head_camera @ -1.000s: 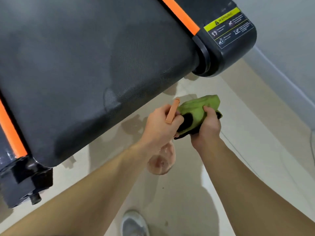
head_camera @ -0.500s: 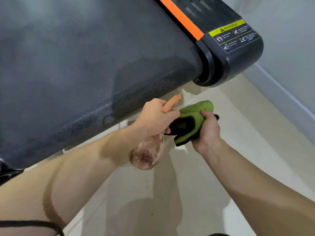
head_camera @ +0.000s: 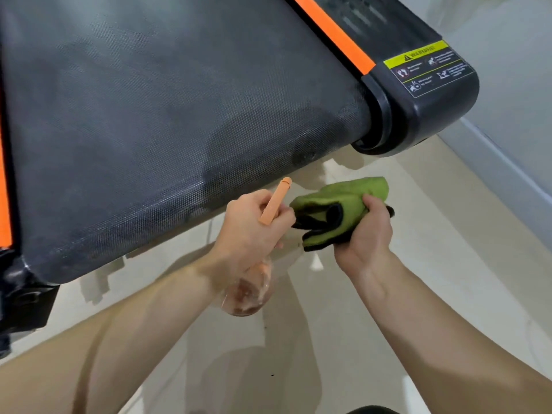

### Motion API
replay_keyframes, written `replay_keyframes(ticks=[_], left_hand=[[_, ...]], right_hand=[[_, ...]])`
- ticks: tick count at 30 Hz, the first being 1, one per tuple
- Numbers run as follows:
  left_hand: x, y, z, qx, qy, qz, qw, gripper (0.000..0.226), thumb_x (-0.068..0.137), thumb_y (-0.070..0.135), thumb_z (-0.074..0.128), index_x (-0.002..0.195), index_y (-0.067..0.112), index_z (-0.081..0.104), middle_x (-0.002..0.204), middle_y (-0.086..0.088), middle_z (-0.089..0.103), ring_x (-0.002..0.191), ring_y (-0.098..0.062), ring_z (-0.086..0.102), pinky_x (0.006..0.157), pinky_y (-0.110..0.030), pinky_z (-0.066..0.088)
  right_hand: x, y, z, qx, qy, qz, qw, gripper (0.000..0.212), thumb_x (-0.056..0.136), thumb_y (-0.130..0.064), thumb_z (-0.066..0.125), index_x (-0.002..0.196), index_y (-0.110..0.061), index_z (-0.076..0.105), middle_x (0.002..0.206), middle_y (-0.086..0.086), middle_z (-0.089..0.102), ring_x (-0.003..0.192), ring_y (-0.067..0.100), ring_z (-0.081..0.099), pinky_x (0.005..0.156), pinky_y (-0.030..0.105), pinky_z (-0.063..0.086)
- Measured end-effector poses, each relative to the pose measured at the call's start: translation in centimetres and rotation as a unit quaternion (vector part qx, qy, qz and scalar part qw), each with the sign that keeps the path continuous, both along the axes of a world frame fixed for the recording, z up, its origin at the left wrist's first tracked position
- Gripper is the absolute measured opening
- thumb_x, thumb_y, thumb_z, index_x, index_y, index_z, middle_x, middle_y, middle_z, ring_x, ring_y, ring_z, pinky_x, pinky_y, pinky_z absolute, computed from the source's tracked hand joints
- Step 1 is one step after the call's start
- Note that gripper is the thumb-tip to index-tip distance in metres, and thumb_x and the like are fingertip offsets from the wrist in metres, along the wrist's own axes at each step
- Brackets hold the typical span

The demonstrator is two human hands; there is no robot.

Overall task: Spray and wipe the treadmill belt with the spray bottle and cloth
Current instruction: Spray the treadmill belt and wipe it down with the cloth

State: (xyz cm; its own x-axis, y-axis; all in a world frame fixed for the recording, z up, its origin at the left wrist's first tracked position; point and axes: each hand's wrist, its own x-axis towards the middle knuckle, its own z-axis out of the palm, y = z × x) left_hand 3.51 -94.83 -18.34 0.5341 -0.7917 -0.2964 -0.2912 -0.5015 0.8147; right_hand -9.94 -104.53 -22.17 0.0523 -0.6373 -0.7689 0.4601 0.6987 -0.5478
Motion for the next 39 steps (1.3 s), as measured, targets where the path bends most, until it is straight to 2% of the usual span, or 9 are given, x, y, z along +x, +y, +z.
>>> replay_keyframes(ticks=[10,13,16,23,25,29,31,36,39], left_hand=[[2.1,3.9,1.8,-0.028,0.021,0.029,0.999,0.014,0.093,0.016,0.070,0.079,0.016,0.070,0.062,0.003,0.064,0.056,-0.029,0.074,0.046,-0.031,0.050],[3.0,4.7,1.7,-0.040,0.034,0.061,0.997,0.014,0.094,0.016,0.069,0.080,0.016,0.070,0.080,-0.011,0.073,0.053,-0.030,0.074,0.045,-0.025,0.046],[3.7,5.3,2.1,-0.070,0.033,0.087,0.993,0.013,0.089,0.024,0.067,0.080,0.015,0.069,0.088,-0.017,0.073,0.052,-0.031,0.072,0.045,-0.026,0.050],[6.2,7.2,3.1,-0.091,0.020,0.168,0.981,0.013,0.080,0.030,0.065,0.077,0.019,0.071,0.084,-0.014,0.074,0.050,-0.028,0.070,0.051,-0.038,0.054],[6.7,8.3,3.1,-0.074,0.030,0.168,0.982,0.014,0.079,0.032,0.065,0.075,0.020,0.069,0.091,-0.016,0.072,0.046,-0.028,0.069,0.053,-0.036,0.048],[6.7,10.1,2.4,-0.058,0.053,0.152,0.985,0.019,0.078,0.032,0.066,0.077,0.013,0.068,0.092,-0.022,0.070,0.044,-0.026,0.065,0.051,-0.030,0.046],[6.7,11.0,2.2,-0.051,0.063,0.156,0.984,0.019,0.078,0.031,0.066,0.077,0.012,0.068,0.090,-0.024,0.070,0.044,-0.025,0.064,0.054,-0.039,0.050],[8.0,12.9,2.0,-0.045,0.036,0.163,0.985,0.017,0.081,0.032,0.067,0.083,0.015,0.070,0.093,-0.025,0.070,0.051,-0.030,0.071,0.054,-0.032,0.055],[8.4,13.6,1.7,-0.038,0.026,0.150,0.988,0.016,0.080,0.032,0.069,0.084,0.016,0.071,0.092,-0.021,0.073,0.051,-0.028,0.071,0.062,-0.045,0.060]], right_hand=[[6.9,-3.2,3.4,-0.223,0.102,-0.054,0.968,0.041,0.088,-0.033,0.060,0.126,-0.021,0.063,0.123,0.001,0.069,0.114,0.017,0.066,0.104,0.040,0.051],[9.6,-4.8,3.5,-0.293,0.237,0.014,0.926,0.064,0.091,-0.044,0.057,0.151,-0.031,0.042,0.162,-0.002,0.032,0.146,0.013,0.034,0.119,0.035,0.027],[10.7,-4.2,2.0,-0.339,0.302,0.018,0.891,0.063,0.094,-0.042,0.051,0.154,-0.030,0.038,0.169,0.000,0.014,0.152,0.014,0.021,0.117,0.033,0.027],[11.8,6.6,-2.0,-0.609,0.419,0.264,0.619,0.057,0.098,-0.039,0.048,0.150,-0.018,0.046,0.168,0.015,0.020,0.139,0.045,0.041,0.119,0.056,0.025],[10.9,2.1,-1.6,-0.593,0.470,0.210,0.619,0.057,0.095,-0.040,0.049,0.148,-0.019,0.049,0.167,0.011,0.026,0.140,0.038,0.042,0.120,0.053,0.024],[10.0,-3.9,-0.1,-0.517,0.413,0.115,0.741,0.055,0.094,-0.036,0.046,0.147,-0.019,0.049,0.169,0.011,0.020,0.152,0.023,0.026,0.125,0.035,0.007],[11.5,-1.1,0.0,-0.531,0.399,0.119,0.738,0.054,0.097,-0.033,0.047,0.146,-0.013,0.050,0.167,0.015,0.024,0.151,0.031,0.029,0.125,0.035,0.007],[14.9,9.1,-2.6,-0.743,0.395,0.295,0.453,0.057,0.092,-0.023,0.066,0.145,-0.020,0.047,0.158,0.012,0.043,0.135,0.043,0.048,0.117,0.051,0.027],[13.7,6.2,-3.0,-0.780,0.406,0.269,0.393,0.056,0.088,-0.024,0.070,0.142,-0.021,0.053,0.153,0.008,0.051,0.130,0.036,0.050,0.115,0.043,0.031]])
